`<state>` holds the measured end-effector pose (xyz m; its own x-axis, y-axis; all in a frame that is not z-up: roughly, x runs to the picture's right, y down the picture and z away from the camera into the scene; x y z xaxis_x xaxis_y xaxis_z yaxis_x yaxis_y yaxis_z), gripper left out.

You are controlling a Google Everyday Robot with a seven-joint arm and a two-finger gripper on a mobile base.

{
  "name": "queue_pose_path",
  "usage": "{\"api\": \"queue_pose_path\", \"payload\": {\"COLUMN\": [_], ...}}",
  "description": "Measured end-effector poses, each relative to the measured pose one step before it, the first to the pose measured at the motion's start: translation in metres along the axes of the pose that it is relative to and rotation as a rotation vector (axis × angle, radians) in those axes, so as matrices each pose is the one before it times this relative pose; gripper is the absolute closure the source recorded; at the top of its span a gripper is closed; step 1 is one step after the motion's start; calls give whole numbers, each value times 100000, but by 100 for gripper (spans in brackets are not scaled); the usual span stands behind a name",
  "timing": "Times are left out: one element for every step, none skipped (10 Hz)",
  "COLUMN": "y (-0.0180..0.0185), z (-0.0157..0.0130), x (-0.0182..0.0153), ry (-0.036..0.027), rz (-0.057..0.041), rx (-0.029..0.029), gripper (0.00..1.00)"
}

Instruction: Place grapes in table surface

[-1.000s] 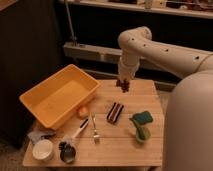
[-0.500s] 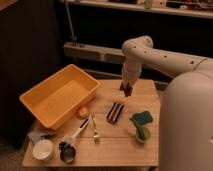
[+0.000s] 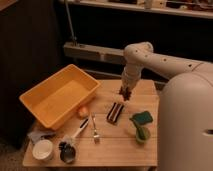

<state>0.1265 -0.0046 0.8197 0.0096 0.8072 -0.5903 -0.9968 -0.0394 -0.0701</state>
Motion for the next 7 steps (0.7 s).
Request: {"api": "queue_pose_path", "payload": {"y": [-65,-15,-819,-1151,-629,138,-173], "z": [30,-319,-407,-360,-252,-65,-43], "x": [39,-91,110,246,110,77,-5], "ry": [409,-33,-12,6,-105,245,-123], "rz": [694,1223,1995,2570,2983,1075,514], "rx": [2888,3775,3245,2967,3988,1286,638], "gripper": [27,21,20,20,20,20,20]}}
